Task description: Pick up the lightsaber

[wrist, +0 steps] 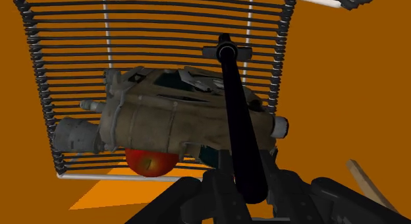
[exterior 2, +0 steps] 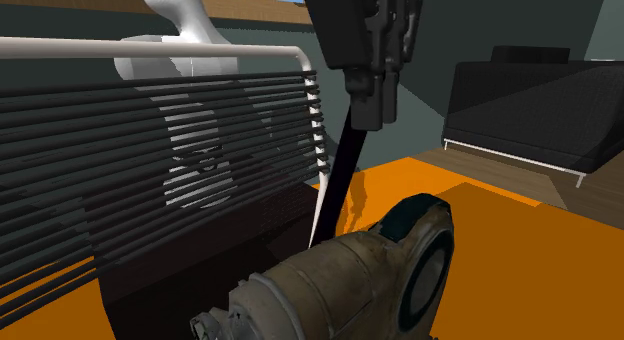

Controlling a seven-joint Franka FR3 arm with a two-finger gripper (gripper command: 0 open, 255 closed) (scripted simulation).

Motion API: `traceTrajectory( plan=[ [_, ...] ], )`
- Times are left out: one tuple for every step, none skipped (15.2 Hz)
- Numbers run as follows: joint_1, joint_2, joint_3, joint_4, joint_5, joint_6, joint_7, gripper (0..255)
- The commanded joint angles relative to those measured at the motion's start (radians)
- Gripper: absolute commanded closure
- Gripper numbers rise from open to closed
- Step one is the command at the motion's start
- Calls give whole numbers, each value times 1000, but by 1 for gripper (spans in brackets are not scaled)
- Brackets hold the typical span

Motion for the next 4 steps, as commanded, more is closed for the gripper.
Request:
traceTrajectory(
  plan=[
    [0, -6, 0, 20, -1, -26, 0, 255],
    [0, -9, 0, 30, -1, -39, 1, 255],
    [0, -9, 0, 32, -2, -41, 1, 255],
    [0, -9, 0, 32, -1, -41, 1, 255]
  ],
)
